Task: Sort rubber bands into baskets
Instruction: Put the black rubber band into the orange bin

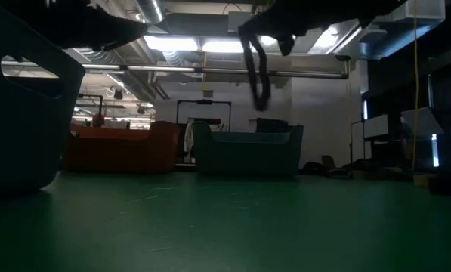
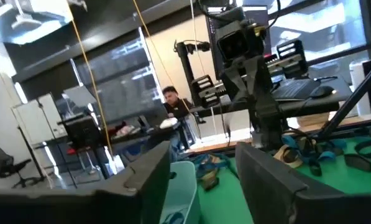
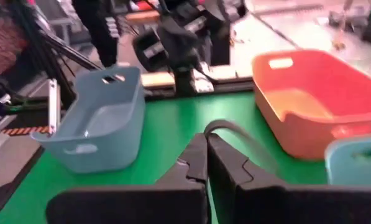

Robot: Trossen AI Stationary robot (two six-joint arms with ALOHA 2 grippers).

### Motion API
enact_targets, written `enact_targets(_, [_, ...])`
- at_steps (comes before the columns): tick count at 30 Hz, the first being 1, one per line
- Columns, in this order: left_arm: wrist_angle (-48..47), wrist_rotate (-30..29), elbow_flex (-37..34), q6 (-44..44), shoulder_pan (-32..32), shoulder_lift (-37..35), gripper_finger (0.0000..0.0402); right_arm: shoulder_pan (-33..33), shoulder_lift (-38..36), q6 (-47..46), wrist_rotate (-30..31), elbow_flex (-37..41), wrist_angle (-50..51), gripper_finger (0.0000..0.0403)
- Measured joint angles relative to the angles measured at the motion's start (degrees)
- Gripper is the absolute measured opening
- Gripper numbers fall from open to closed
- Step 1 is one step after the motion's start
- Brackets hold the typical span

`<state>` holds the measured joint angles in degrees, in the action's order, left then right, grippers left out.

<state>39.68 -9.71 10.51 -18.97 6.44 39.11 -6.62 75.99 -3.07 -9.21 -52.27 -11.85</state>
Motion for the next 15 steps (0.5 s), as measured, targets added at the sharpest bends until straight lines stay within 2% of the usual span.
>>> enact_targets(11, [1.02, 0.04, 5.34, 5.49, 0.0, 11.55, 0.0196, 0.25, 7.17, 1.61, -3.65, 0.02, -16.52, 0.0005])
enact_targets(15, [6.09, 0.06, 6.13, 7.47, 0.0, 15.54, 0.0196, 0.25, 9.58, 1.95, -4.75, 0.02, -21.91, 0.0005])
